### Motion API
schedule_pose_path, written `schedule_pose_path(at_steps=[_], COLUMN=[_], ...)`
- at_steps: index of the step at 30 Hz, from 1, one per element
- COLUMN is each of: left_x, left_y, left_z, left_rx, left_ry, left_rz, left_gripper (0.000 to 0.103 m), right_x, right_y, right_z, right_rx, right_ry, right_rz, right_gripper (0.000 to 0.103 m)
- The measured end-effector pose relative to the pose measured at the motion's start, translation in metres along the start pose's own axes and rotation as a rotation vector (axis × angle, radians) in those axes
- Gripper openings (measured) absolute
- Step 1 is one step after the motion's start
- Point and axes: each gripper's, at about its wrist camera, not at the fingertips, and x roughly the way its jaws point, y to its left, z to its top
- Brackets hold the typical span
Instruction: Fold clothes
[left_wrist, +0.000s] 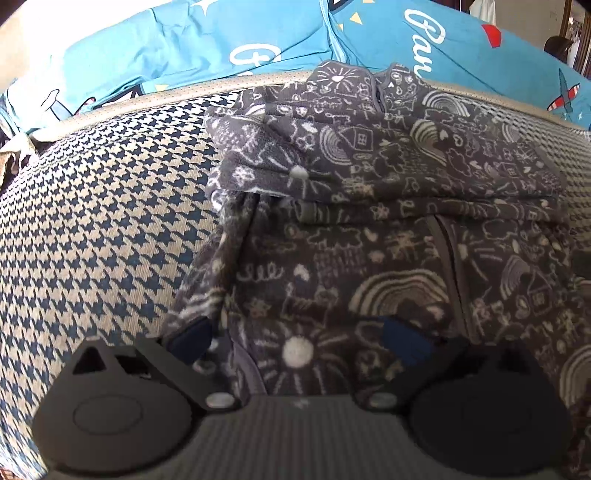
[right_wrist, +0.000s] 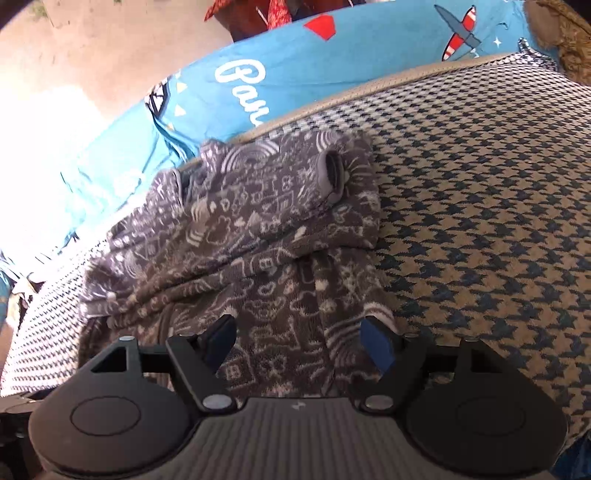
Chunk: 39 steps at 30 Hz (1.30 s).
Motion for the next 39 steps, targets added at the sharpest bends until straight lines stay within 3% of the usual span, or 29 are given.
schedule_pose_path(at_steps=[12, 23, 30, 35, 37, 39], left_x=[-0.024, -0.026, -0.025, -0.026, -0.026, -0.026], left_y=[-0.013, -0.030, -0.033, -0.032, -0.033, -0.033], left_z=[-0.023, -0.047, -0.054, -0.054, -0.054, -0.054], left_rx=[0.033, 0.118, 0.123, 0.114, 0.115, 0.113], left_ry=[-0.020, -0.012, -0.020, -0.023, -0.025, -0.026], left_rz=[-0.048, -0.006, 0.004, 0.000, 0.002, 0.002], left_gripper=[0.103, 0.103, 0.103, 0.103, 0.103, 0.103], right_x=[-0.049, -0.056, -0.051, -0.050, -0.051, -0.052], right_y=[-0.022, -0.037, -0.031, -0.019, -0.018, -0.016], right_z=[-0.030, -0.057, -0.070, -0.077, -0.078, -0.079], right_rx=[0.002, 0.070, 0.027, -0.056, -0.070, -0.084], right_ry=[-0.024, 0.059, 0.063, 0.041, 0.034, 0.027], right_rz=[0.002, -0.029, -0.046, -0.086, -0.059, -0.033], right_gripper=[0.075, 0.075, 0.075, 0.061, 0.037, 0.027])
